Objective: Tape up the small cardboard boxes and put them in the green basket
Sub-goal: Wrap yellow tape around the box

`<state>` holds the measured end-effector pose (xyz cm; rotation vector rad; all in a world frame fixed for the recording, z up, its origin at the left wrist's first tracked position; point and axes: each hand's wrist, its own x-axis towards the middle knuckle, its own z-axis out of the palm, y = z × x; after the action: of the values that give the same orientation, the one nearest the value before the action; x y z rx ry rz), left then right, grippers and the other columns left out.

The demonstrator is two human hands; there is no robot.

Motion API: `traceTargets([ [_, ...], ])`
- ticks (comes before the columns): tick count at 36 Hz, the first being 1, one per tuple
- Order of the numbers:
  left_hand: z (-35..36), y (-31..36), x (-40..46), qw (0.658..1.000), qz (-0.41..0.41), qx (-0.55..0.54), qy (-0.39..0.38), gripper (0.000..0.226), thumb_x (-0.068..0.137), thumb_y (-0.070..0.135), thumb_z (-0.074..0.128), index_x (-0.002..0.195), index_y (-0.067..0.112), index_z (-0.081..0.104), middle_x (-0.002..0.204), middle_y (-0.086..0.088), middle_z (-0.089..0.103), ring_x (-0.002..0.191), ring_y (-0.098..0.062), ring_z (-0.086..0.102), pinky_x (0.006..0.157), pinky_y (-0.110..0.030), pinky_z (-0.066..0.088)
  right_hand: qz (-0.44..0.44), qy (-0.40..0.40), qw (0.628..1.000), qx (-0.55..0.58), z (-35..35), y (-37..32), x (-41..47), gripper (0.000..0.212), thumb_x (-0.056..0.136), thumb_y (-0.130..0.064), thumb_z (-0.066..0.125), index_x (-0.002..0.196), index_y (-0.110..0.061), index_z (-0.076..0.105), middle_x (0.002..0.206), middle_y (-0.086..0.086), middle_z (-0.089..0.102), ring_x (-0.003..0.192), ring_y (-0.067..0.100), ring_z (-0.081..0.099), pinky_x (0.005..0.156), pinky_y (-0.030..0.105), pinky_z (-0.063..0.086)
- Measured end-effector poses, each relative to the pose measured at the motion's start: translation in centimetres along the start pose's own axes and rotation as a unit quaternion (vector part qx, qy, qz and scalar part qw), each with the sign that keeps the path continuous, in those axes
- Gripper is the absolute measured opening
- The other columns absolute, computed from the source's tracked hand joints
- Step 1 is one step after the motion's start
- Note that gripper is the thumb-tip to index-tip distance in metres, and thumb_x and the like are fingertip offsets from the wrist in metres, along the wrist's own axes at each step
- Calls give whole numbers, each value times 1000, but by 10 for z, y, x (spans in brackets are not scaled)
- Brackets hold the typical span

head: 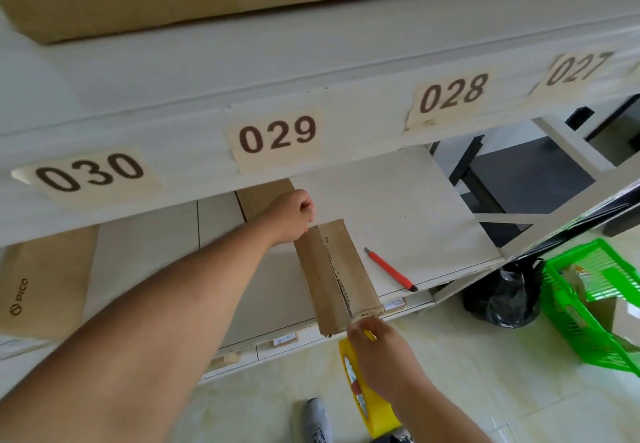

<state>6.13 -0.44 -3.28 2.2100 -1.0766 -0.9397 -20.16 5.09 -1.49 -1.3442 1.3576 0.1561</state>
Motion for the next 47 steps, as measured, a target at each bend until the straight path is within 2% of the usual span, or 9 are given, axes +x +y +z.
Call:
traceTargets([
  [2,0,-4,6,1000,13,4,8,18,103,16,42,95,14,58,90,4,64,82,-15,62,60,-23,42,-5,7,1000,-15,0,-1,4,18,101,-42,49,96,-30,62,67,-7,66,49,17,69,73,47,63],
  [5,1,-9,13,1000,15,10,13,19,102,17,44,91,16,59,89,7,64,79,-9,61,61,-23,41,-5,1,1000,-23,0,-4,8,18,101,-40,49,102,-30,64,71,-8,67,52,17,71,72,48,63],
  [10,4,-18,24,999,19,24,10,18,100,16,47,88,18,60,89,9,66,80,-7,61,64,-24,41,17,2,1000,-10,2,-12,8,16,99,-38,49,101,-31,64,77,-3,67,52,20,71,72,48,63],
  [14,9,-22,29,999,22,32,8,16,100,18,47,92,15,61,91,10,68,82,-4,60,65,-24,42,17,4,1000,-15,2,-11,10,20,100,-40,47,106,-30,64,77,-1,68,50,21,71,72,48,63],
  [18,12,-23,31,1000,16,15,7,15,101,18,47,94,14,60,93,6,70,85,-7,63,72,-27,49,17,8,1000,-24,1,-12,12,22,100,-39,46,109,-30,64,76,-2,68,52,22,72,73,46,63],
  [23,13,-23,33,999,21,26,4,16,102,21,47,96,14,60,94,7,71,86,-8,62,69,-26,44,22,10,999,-22,-2,-13,14,21,102,-38,44,109,-31,63,79,-4,67,54,21,73,66,40,64],
  [34,23,-23,40,999,10,36,-3,15,102,21,48,96,15,61,93,8,68,87,-11,62,70,-28,45,37,13,999,-16,-2,-11,18,19,102,-39,46,107,-33,63,83,0,68,57,24,74,70,47,64],
  [40,26,-28,44,999,-1,41,-4,15,102,22,48,93,19,60,92,11,67,87,-10,61,70,-28,45,26,12,999,-38,-5,-10,19,24,102,-39,43,110,-31,65,76,-2,67,52,21,72,72,42,63],
  [47,29,-30,46,998,-11,57,-5,15,102,24,49,93,19,59,97,9,68,90,-14,63,82,-34,53,24,10,999,-44,-3,-6,27,24,103,-40,43,109,-31,64,80,-1,67,54,24,73,74,49,63],
])
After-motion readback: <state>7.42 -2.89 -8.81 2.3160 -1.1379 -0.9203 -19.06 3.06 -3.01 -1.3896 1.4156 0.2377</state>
